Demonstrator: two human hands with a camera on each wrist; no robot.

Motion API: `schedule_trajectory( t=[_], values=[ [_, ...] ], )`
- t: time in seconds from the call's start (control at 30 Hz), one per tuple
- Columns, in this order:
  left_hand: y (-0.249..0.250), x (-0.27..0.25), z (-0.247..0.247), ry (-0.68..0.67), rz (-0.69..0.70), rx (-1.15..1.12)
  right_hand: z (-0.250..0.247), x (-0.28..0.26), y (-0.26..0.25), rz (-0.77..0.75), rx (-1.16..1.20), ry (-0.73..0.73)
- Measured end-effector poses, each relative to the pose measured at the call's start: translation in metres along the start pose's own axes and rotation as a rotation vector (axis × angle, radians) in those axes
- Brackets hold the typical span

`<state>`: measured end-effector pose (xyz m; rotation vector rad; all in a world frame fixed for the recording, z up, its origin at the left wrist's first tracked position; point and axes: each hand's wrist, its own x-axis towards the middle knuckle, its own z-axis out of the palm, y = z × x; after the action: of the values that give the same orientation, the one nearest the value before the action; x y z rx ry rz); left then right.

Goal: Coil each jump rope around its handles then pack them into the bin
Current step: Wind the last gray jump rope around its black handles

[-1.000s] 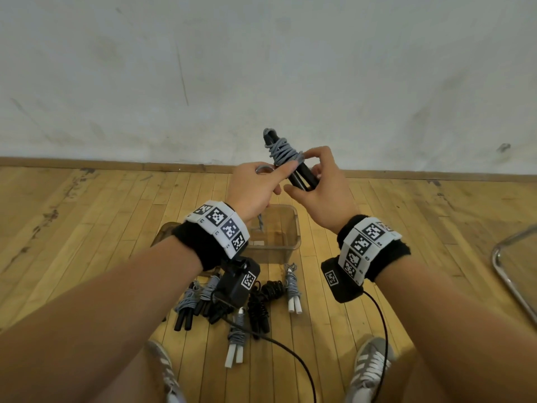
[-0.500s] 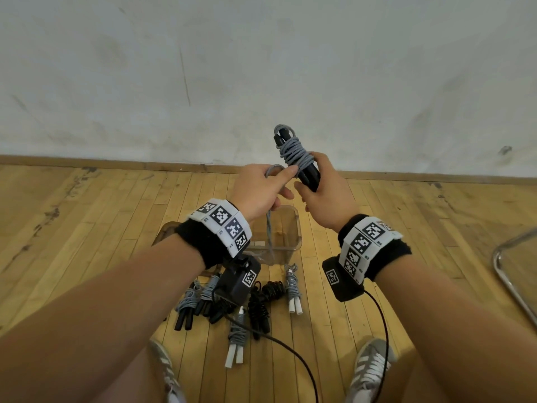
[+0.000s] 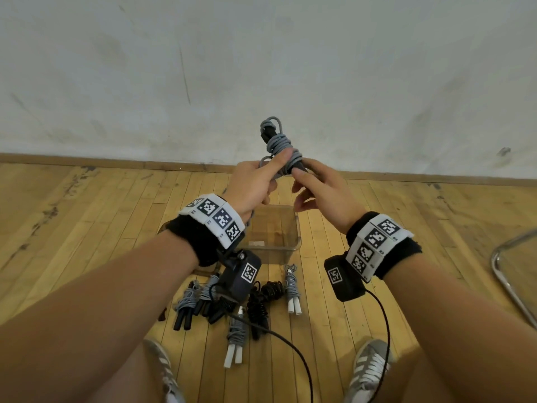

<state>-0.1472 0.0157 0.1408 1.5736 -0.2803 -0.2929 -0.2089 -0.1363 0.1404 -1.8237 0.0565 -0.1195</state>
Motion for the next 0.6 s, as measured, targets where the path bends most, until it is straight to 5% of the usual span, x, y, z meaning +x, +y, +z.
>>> schedule_trajectory(
  t=[0.13,0.33,0.6],
  values=[
    [0.000,-0.006,0.003,-0.066,0.013,0.015,-0.005,-0.002,-0.004,0.091,0.116,-0.101],
    [-0.004,-0.003,0.000,-0.091,0.058,0.104,-0.021,0.006,-0.001,-0.122,-0.048,0.086],
    [-0.002,-0.003,-0.001,-0.168,-0.027,0.091,-0.022,0.009,0.007,-0.151,-0.204,0.178]
  ],
)
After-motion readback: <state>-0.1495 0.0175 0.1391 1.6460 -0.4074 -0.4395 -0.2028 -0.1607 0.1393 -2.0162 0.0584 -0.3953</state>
